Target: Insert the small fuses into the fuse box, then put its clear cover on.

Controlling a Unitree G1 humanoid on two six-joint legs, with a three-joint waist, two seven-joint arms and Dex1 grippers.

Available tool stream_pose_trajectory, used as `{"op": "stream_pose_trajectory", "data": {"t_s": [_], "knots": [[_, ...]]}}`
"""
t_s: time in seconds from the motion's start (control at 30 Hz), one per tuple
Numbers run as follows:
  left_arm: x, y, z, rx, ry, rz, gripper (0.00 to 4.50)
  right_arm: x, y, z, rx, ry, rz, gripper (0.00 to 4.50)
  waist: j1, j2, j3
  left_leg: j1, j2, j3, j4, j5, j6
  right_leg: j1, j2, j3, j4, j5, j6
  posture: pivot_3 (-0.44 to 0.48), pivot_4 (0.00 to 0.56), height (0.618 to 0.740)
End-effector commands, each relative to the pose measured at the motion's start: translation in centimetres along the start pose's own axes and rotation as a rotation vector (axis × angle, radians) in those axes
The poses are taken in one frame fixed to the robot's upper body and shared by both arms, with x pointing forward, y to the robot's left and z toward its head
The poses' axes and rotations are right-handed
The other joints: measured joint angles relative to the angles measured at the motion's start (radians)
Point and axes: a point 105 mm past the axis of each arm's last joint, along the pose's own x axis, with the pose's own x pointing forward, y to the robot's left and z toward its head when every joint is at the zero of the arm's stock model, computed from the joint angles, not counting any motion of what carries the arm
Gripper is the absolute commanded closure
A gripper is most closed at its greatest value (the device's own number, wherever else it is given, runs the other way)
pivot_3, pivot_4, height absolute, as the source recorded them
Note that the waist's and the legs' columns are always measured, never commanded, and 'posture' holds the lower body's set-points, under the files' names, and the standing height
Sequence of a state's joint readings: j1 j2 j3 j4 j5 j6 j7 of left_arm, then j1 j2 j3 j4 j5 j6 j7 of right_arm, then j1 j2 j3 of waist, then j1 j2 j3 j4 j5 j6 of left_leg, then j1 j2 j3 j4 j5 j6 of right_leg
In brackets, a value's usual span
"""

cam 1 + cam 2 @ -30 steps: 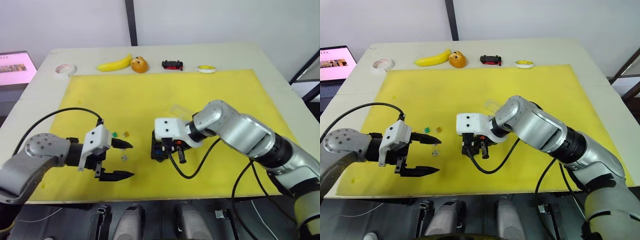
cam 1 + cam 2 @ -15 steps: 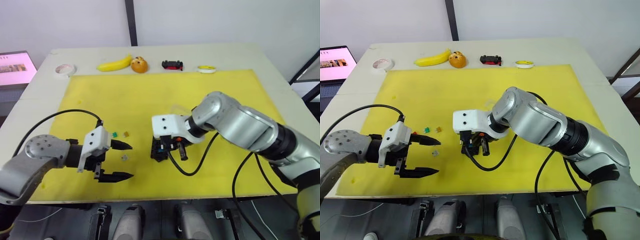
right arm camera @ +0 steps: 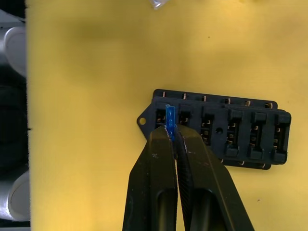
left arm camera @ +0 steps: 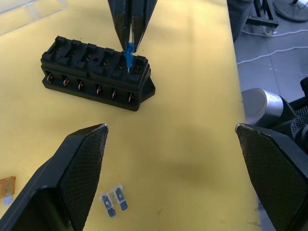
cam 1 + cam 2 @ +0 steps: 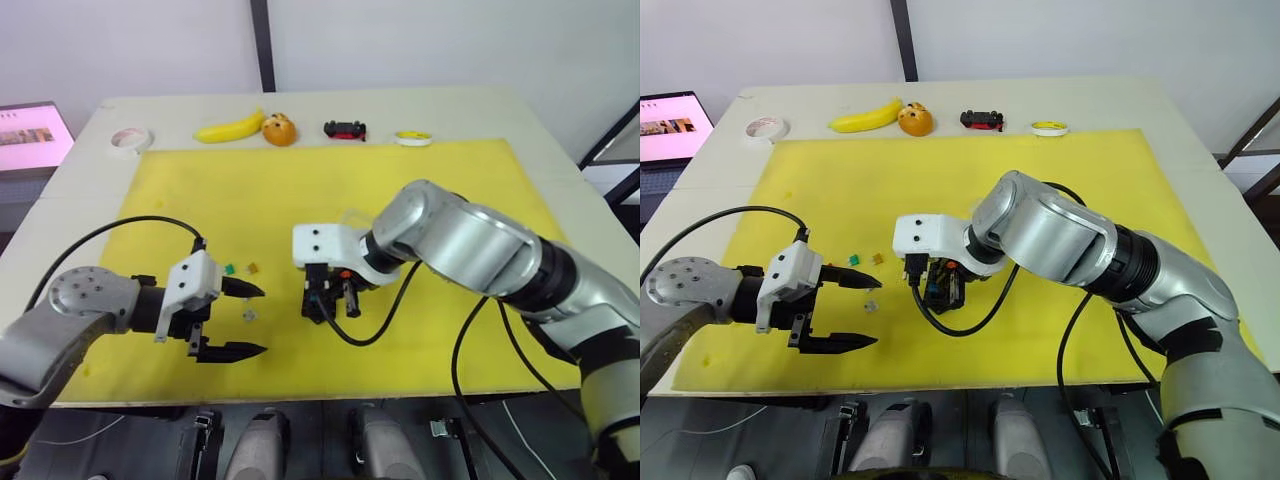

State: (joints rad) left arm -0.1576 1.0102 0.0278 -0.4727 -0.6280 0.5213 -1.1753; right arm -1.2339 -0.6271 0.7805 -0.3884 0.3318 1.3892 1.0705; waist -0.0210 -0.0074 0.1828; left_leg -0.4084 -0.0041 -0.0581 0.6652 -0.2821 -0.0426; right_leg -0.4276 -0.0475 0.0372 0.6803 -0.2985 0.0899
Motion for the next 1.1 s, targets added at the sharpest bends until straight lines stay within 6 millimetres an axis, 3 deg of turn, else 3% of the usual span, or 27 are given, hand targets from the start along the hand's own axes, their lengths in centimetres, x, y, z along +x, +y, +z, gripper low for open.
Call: {"op": "stream_pose_trajectory", "data": {"t_s": [0.03,0.7,1.1], "knots": [[-0.5,0.21,0.84,0.032,-0.013,0.016,0.05,-0.26,0.15,0.57,-0.032,0.005,-0.009,4.5,0.0,0.0,0.0,0.0,0.0,0.0,0.0,0.0,0.0,0.0,0.0,0.0,0.0,0.0,0.0,0.0,0.15,0.74],[-0.24,0.29,1.1,0.032,-0.017,0.014,0.05,-0.77,0.72,0.51,-0.039,0.008,0.021,4.5,0.0,0.0,0.0,0.0,0.0,0.0,0.0,0.0,0.0,0.0,0.0,0.0,0.0,0.0,0.0,0.0,0.15,0.74],[-0.12,0.22,1.24,0.033,-0.019,0.011,0.05,0.01,0.59,-0.04,-0.056,0.026,0.006,4.5,0.0,0.0,0.0,0.0,0.0,0.0,0.0,0.0,0.0,0.0,0.0,0.0,0.0,0.0,0.0,0.0,0.15,0.74]]}}
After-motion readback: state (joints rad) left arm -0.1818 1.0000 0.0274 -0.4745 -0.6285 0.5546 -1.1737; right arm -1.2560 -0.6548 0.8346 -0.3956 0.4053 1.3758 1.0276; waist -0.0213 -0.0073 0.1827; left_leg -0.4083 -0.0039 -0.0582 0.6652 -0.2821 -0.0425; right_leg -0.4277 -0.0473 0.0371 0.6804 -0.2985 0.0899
